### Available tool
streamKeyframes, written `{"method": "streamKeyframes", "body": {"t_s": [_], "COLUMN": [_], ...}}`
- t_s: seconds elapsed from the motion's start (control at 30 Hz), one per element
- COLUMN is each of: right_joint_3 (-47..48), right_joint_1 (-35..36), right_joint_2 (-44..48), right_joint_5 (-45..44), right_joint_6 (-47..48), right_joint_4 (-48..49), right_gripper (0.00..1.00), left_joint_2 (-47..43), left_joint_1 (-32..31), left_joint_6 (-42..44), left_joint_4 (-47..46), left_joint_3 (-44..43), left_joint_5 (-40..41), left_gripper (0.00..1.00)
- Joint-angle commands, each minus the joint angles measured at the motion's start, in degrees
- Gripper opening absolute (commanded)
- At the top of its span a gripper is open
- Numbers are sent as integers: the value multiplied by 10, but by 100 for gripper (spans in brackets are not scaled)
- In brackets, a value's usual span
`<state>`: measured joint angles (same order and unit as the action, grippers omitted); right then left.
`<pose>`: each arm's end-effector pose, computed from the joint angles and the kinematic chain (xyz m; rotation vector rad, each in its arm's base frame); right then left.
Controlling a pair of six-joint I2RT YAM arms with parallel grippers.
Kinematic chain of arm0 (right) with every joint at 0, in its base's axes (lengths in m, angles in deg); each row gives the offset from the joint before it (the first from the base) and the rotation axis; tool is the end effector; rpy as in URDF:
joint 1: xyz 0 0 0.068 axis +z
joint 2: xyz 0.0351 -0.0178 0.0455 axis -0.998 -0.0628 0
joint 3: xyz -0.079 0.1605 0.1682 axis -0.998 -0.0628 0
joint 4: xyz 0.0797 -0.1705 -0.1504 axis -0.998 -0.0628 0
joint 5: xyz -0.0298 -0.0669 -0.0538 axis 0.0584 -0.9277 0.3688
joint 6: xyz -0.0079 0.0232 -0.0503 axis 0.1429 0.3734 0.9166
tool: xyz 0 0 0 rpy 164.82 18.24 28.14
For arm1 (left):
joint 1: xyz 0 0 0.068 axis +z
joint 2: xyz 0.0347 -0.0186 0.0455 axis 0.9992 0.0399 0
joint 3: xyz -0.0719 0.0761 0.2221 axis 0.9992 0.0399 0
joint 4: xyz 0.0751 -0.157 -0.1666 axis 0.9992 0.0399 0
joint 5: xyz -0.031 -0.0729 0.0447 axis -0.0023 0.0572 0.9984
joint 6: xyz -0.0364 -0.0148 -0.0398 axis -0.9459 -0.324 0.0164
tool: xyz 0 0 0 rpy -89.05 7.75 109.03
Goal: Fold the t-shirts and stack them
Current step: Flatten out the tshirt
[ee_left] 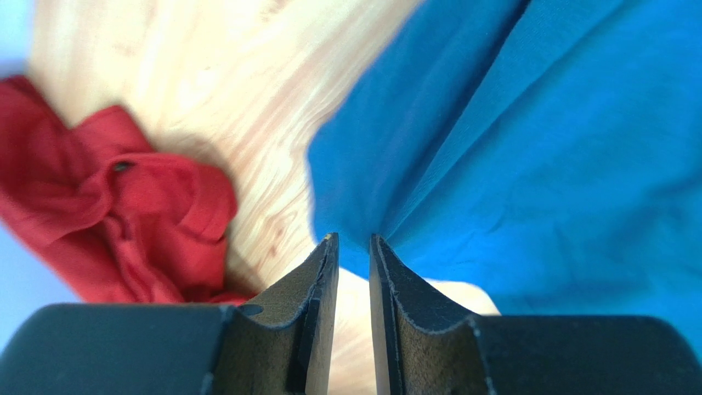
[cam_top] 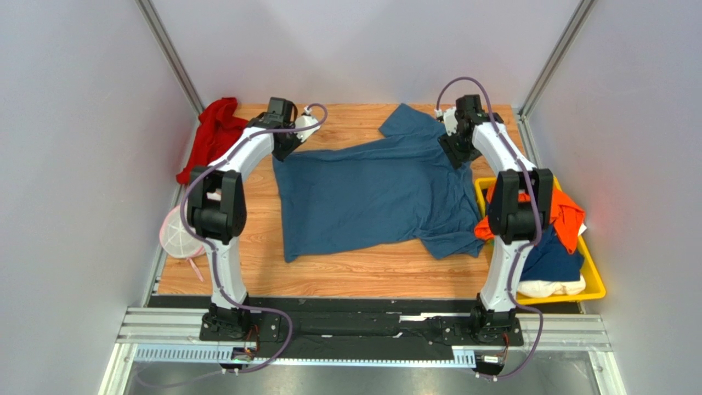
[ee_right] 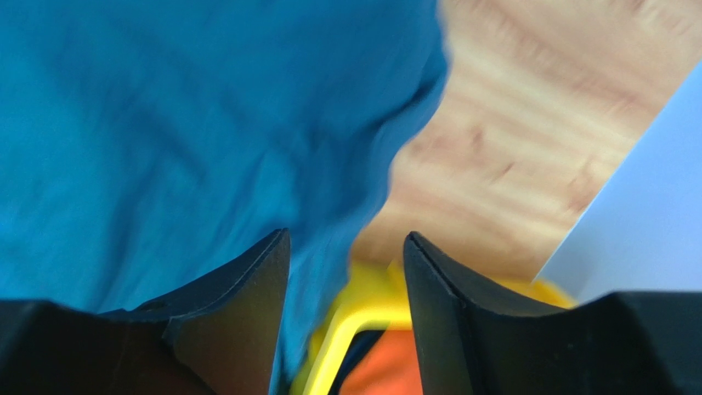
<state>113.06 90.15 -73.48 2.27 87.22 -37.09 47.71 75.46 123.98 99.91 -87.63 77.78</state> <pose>0.4104 0.0220 0.2129 -0.6680 2.6564 -0.2844 0.4135 -0.0868 0.2021 1.0804 2.3428 0.2728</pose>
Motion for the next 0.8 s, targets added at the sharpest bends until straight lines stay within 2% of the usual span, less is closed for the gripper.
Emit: {"method": "streamKeyframes", "body": {"t_s": [0.0, 0.1, 0.23, 0.43, 0.57, 0.77], "right_joint_3": [-101, -180, -256, -334, -378, -440], "right_joint_1": [7, 12, 25, 52, 77, 101], "right_joint_2": [136, 203, 270, 308, 331, 376], "right_joint_5": [60, 84, 91, 121, 134, 167], "right_joint_6": [-6, 5, 31, 77, 108, 136], "right_joint_4": [24, 25, 26, -3, -23, -55], "right_gripper": [59, 60, 60, 61, 62, 58], "left_joint_2": [-105, -146, -164, -164, -167, -175], "left_joint_1": [-4, -18, -45, -74, -116, -128], "left_joint_6": [-14, 4, 25, 17, 30, 31], "left_joint_4": [24, 40, 47, 63, 74, 85], "left_joint_3": [45, 91, 132, 155, 197, 227], "left_joint_5": [-84, -109, -98, -119, -94, -84], "left_gripper": [30, 31, 32, 33, 33, 33]}}
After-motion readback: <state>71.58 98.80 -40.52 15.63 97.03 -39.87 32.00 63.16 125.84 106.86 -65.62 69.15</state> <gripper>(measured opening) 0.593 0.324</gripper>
